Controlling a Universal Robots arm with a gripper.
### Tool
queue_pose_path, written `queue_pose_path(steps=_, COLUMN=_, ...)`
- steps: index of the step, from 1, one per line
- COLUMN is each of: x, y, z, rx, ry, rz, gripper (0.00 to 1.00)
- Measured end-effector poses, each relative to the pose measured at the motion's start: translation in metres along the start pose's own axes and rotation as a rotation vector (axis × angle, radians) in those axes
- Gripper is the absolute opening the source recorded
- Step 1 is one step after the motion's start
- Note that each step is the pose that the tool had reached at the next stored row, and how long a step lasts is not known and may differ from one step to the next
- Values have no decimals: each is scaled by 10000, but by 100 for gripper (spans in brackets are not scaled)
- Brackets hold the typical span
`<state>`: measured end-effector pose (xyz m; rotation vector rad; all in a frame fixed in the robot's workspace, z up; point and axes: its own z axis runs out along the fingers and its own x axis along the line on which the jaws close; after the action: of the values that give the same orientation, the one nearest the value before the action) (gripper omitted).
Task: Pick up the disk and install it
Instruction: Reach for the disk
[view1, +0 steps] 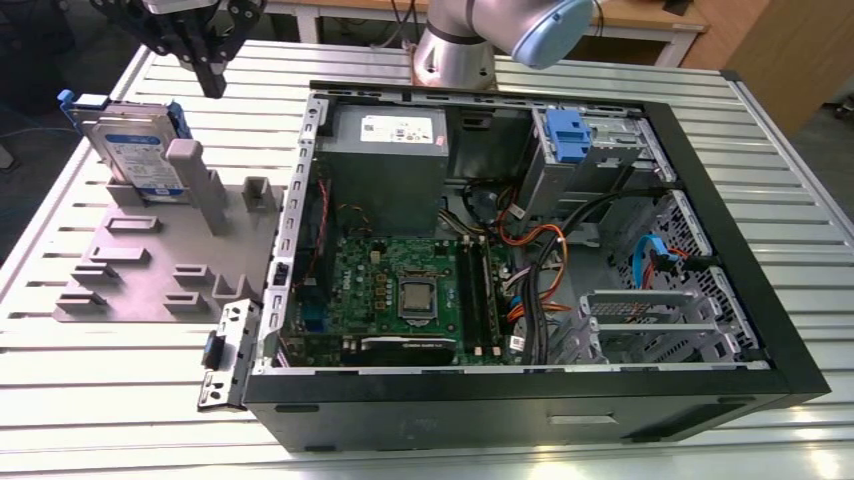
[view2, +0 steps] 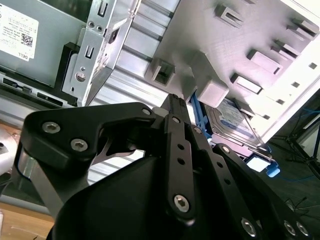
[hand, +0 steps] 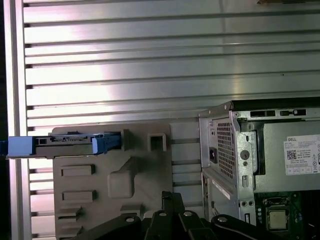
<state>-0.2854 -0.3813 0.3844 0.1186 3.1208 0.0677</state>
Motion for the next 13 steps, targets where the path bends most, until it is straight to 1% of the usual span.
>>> queue_pose_path(steps=13, x=78, y=-3, z=11, rx=0, ry=6, rz=0, gripper=11)
